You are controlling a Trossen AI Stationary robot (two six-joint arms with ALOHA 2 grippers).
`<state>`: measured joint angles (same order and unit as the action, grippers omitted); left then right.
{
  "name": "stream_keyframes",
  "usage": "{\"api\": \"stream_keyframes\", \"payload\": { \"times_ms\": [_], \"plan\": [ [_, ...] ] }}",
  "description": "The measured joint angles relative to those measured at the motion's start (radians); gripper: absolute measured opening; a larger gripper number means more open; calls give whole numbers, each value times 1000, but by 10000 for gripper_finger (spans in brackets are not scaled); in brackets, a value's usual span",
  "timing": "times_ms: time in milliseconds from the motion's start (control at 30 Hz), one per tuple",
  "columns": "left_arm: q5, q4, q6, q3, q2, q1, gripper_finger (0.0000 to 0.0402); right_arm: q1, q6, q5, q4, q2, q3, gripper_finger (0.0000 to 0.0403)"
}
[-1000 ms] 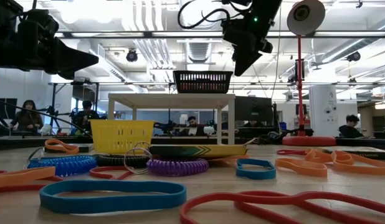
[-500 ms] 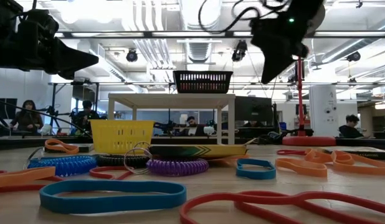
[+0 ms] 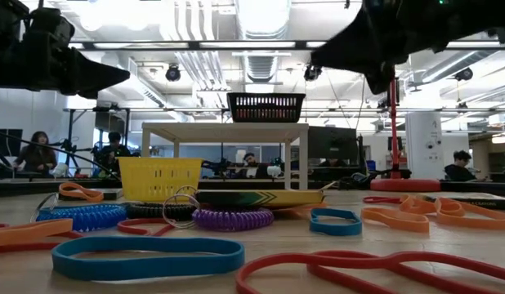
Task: Pick & Place Office Desk Supplies
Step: Put the yellow bin on the shelf
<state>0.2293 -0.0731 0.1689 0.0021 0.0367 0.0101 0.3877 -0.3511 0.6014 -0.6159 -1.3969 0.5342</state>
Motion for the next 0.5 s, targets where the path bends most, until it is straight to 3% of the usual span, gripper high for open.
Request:
{"api": "stream_keyframes", "payload": {
  "times_ms": [133,200,367,500],
  "plan": [
    [-4,12,-15,0,1,0,23,44,46,0,-179,-76,-17,38],
    [-19,-10,-101,0,0,0,23,65,54,-1,-206,-110,-14,38],
    [-20,-110,-574,0,0,0,23,121,69,1,-204,-199,35,38],
    [-52,-227,-789,0,6,-13,23,179,91,0,-203,-272,86,38]
  ]
}}
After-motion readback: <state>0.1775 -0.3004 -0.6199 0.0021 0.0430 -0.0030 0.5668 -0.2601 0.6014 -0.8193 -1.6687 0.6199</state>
